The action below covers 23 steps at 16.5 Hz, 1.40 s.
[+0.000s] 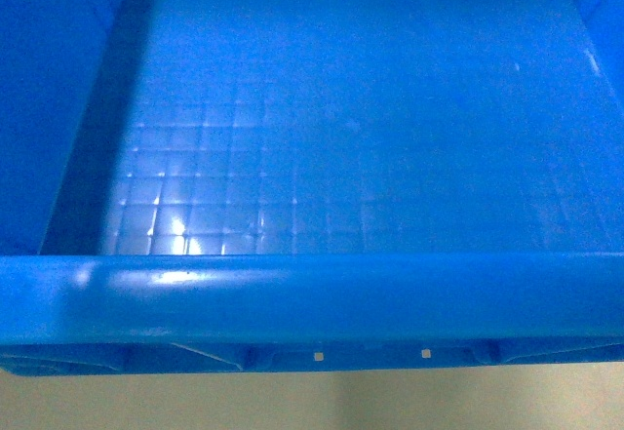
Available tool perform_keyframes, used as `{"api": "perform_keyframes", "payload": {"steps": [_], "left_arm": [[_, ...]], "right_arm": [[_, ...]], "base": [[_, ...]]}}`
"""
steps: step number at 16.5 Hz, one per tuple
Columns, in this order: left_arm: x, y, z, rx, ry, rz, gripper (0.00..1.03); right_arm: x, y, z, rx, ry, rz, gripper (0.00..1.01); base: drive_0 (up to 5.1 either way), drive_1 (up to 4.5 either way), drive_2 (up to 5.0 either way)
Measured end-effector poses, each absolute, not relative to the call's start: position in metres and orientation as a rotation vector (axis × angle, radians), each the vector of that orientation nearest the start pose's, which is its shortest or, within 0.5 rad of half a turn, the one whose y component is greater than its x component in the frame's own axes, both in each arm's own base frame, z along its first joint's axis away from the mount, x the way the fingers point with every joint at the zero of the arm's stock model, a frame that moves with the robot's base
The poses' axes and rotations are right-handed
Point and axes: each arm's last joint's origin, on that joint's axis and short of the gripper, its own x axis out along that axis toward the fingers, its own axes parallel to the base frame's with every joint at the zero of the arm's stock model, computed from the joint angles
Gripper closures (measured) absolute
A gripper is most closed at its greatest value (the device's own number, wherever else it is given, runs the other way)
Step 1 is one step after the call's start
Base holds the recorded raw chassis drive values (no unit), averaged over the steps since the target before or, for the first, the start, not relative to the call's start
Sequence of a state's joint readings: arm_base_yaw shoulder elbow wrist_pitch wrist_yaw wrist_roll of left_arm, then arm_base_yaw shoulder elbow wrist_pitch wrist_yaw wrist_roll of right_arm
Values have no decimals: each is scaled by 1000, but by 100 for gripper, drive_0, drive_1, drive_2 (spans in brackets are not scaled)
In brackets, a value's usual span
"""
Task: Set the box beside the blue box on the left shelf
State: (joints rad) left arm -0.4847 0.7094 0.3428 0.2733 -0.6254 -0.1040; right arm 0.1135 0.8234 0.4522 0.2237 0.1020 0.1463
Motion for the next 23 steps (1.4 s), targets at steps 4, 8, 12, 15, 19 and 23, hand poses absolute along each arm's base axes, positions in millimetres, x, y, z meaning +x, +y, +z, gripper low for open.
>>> {"api": "perform_keyframes", "payload": {"steps": [4, 8, 12, 15, 19, 23], "left_arm": [[150, -60, 235, -55, 71, 145, 93], [150, -60, 235, -53, 72, 146, 93], [150, -60, 235, -54, 73, 145, 93], [150, -60, 235, -54, 72, 145, 93], [150, -60, 235, -54, 72, 145, 93], [150, -60, 235, -55, 71, 145, 93]], "right_arm": [[185, 18, 250, 130, 146, 2, 86], [185, 18, 250, 130, 148, 3, 86], [185, 18, 250, 130, 146, 2, 86], [185, 18, 250, 130, 146, 2, 86], [185, 18, 250, 130, 148, 1, 86], [185, 18, 250, 130, 147, 2, 86]], "base": [[-497, 248, 248], [-496, 250, 250], [-495, 250, 250], [-507, 238, 238], [-507, 238, 238], [-505, 240, 240]]}}
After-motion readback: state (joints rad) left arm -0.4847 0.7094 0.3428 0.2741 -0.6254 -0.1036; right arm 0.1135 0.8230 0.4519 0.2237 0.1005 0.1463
